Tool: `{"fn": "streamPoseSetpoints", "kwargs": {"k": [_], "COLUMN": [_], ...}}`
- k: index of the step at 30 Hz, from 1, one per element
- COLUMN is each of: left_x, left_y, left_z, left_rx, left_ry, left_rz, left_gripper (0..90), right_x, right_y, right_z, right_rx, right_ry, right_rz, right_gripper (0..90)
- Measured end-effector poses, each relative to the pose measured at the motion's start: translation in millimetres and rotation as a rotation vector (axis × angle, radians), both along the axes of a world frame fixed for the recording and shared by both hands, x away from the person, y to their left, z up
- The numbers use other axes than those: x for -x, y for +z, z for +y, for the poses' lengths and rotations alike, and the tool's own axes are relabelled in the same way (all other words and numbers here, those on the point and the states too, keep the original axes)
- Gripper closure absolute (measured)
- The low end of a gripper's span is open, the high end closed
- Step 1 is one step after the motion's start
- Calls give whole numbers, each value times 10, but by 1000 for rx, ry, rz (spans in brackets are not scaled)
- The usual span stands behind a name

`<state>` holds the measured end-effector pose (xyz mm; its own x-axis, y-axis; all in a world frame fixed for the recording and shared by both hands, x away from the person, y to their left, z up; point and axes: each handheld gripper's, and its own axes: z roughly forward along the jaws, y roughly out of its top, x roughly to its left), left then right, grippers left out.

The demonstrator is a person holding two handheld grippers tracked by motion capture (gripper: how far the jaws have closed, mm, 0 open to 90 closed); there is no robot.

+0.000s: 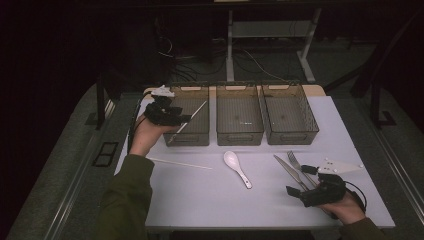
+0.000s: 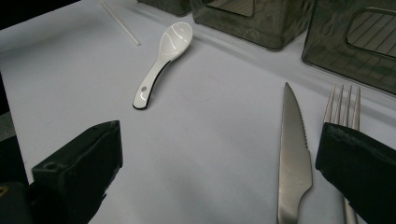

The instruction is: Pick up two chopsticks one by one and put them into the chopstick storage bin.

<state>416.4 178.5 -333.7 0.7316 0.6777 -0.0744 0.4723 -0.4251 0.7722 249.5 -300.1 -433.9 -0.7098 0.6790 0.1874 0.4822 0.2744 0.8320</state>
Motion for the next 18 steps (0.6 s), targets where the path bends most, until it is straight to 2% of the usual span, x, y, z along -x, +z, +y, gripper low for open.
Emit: {"fn": "streamPoseSetpoints", "kwargs": {"k": [1, 6, 11, 14, 18], "left_x": [63, 364, 561, 636, 689], "left_y": [-1, -89, -213, -301, -479], "left_z": [28, 180, 307, 404, 567], "left_rx": [-11, -9, -49, -61, -77], "left_ry": [-16, -46, -62, -47, -11], "left_rz": [-4, -19, -35, -48, -37], "left_gripper": [452, 455, 475, 528, 669], "right_x": [0, 2, 0, 3, 3], "right_y": [0, -1, -3, -1, -3], "right_z": [-1, 1, 1, -1, -1], "right_rx": [0, 1, 1, 1, 2], "right_ry": [0, -1, -6, -9, -11], "right_rz": [-1, -2, 1, 1, 2], "right_gripper": [8, 8, 8, 8, 8]}}
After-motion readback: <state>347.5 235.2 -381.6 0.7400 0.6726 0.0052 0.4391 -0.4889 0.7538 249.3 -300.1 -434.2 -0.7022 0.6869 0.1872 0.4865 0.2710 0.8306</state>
